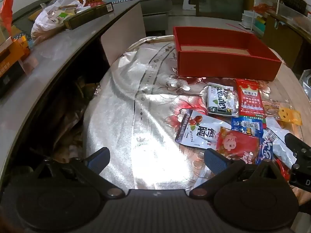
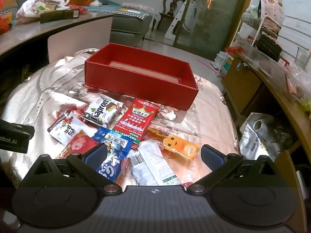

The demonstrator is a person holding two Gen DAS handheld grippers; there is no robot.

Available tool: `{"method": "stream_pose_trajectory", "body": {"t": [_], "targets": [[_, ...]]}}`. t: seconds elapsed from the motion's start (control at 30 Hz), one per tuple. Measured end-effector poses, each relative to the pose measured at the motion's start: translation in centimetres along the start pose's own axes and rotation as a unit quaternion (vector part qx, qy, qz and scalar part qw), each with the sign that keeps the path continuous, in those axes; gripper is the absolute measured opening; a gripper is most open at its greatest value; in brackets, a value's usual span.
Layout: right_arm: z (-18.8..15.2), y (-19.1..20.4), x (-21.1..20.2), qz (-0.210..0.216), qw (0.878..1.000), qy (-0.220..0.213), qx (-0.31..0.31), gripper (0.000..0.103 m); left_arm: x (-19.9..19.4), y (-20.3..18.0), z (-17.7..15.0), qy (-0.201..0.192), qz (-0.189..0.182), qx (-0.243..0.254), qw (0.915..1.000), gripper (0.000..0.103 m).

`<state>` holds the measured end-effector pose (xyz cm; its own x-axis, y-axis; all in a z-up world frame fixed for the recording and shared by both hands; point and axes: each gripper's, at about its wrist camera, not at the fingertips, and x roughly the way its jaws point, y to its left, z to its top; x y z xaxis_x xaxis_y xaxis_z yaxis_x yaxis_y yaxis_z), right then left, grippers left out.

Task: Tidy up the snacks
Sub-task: 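Move both tools over the snack pile toward the packets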

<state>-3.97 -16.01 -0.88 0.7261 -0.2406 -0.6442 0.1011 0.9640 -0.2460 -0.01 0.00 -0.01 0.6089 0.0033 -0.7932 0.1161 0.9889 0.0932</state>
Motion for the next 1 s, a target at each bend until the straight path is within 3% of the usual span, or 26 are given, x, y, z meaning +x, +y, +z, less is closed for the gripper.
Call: {"method": "stream_pose_trajectory", "body": {"t": [0.57, 1.0], "targets": [[-0.2, -0.3, 0.1, -0.006, 1.0, 0.002, 0.001, 0.103, 0.2, -0.2, -0.2, 0.008, -0.004, 0.004, 1.0, 0.1], [-1.0, -0.8, 0.9, -0.027, 0.999, 0.041, 0.006, 0.102, 0.1, -1.2, -0.7, 0.023, -0.018, 0.019, 0.9994, 0.1]]}}
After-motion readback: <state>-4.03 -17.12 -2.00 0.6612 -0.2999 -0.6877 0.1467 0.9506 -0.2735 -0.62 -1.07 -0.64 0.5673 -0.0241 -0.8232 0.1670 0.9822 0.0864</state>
